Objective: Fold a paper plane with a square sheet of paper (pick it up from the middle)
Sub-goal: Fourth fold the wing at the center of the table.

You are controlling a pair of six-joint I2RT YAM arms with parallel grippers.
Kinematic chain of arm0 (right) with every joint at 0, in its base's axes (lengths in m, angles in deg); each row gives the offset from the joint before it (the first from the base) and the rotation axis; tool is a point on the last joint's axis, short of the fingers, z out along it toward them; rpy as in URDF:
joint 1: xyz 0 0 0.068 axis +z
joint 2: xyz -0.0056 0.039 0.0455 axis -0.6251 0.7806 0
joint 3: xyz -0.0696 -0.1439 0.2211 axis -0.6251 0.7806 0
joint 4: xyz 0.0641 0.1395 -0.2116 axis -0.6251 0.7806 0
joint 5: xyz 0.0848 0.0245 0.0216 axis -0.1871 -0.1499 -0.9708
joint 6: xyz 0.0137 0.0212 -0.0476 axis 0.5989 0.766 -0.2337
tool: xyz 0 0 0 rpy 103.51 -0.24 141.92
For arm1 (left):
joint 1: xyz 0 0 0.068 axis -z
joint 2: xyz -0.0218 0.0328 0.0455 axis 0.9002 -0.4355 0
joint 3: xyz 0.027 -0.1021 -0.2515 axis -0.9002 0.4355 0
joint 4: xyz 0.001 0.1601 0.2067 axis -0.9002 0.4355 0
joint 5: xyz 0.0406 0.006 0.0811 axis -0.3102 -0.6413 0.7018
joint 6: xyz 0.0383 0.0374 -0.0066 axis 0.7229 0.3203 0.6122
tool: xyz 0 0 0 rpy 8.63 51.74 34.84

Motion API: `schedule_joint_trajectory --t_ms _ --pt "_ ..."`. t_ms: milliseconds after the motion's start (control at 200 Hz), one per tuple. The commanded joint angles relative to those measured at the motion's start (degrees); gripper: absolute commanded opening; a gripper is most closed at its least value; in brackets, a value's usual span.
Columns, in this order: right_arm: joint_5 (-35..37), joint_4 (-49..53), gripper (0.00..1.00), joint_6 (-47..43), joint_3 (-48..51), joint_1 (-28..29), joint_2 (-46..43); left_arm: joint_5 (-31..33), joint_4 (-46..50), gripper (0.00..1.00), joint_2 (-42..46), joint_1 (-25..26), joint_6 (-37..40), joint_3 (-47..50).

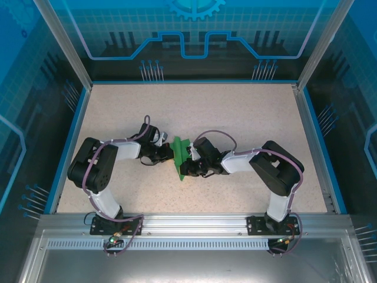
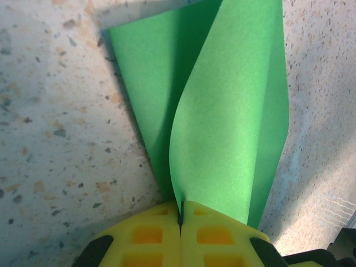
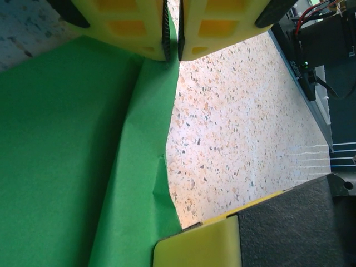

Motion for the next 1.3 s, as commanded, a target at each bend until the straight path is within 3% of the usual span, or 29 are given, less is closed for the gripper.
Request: schedule_joint_trajectory --t_ms 0,1295 --pt "-0.90 1.08 0.14 -0.91 -0.85 1.04 1.74 1.49 2.37 0.00 -1.81 -0.61 1.85 -0.78" --pt "-1.78 3.47 0.15 -3.42 -5.48 2.24 6.38 1.27 2.26 0.00 -2.94 -0.61 2.47 -0.02"
